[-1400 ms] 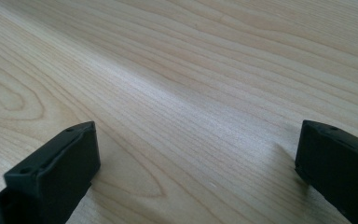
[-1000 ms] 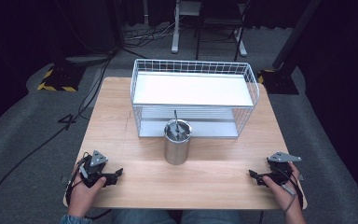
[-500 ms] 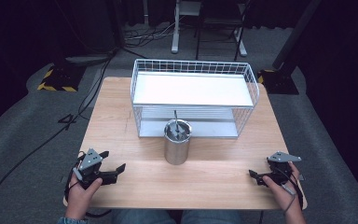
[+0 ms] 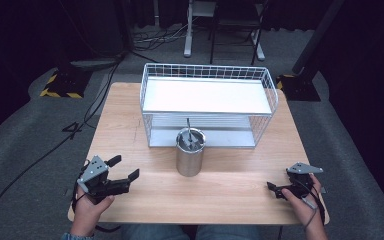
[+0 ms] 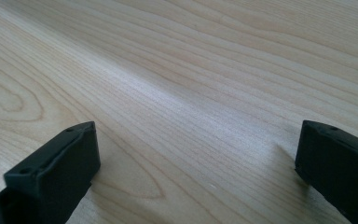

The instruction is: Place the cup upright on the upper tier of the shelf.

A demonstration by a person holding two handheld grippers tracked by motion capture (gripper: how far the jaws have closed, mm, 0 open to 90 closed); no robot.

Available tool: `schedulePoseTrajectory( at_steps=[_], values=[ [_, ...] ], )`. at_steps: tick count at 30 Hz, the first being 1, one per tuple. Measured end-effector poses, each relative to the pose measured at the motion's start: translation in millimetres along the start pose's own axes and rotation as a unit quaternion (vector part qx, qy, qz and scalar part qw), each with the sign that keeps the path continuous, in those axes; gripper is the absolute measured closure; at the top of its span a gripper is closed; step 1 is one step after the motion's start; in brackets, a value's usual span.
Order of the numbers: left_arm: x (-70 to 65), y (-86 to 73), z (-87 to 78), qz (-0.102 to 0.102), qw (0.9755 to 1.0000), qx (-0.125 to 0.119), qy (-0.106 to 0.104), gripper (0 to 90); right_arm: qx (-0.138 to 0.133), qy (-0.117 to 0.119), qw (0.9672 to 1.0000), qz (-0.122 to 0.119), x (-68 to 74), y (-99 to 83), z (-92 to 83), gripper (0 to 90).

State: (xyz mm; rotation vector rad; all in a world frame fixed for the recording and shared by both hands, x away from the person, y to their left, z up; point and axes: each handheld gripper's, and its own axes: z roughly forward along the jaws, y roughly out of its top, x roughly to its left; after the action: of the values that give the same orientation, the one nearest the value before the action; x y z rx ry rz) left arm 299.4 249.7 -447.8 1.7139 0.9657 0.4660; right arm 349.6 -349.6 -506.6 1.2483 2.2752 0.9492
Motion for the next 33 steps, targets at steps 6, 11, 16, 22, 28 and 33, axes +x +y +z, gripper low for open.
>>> schedulePoseTrajectory(
  at_steps=[6, 11, 16, 22, 28, 33],
  values=[
    [-9.5, 12.8, 2.7, 0.008, 0.9997, -0.010, -0.019, 14.8, 0.000, 0.001, 1.0000, -0.002, 0.2, 0.0, 0.0, 0.0],
    [-14.7, 19.5, 2.2, 0.033, 0.9982, -0.025, -0.043, 14.7, 0.000, 0.003, 1.0000, -0.004, 0.4, 0.0, 0.0, 0.0],
    [-18.7, 26.8, 7.2, 0.033, 0.9983, -0.034, -0.034, 14.7, 0.000, 0.003, 1.0000, -0.004, 0.4, 0.0, 0.0, 0.0],
    [-24.5, 35.8, 16.4, 0.034, 0.9988, -0.028, -0.022, 0.0, 0.000, 0.003, 1.0000, -0.004, 0.4, 0.0, 0.0, 0.0],
    [-30.1, 40.7, 30.6, 0.049, 0.9977, -0.020, -0.041, 0.0, 0.000, 0.003, 1.0000, -0.004, 0.4, 0.0, 0.0, 0.0],
    [-33.9, 45.2, 39.6, 0.057, 0.9962, -0.025, -0.062, 0.0, 0.000, 0.003, 1.0000, -0.004, 0.4, 0.0, 0.0, 0.0]
  ],
)
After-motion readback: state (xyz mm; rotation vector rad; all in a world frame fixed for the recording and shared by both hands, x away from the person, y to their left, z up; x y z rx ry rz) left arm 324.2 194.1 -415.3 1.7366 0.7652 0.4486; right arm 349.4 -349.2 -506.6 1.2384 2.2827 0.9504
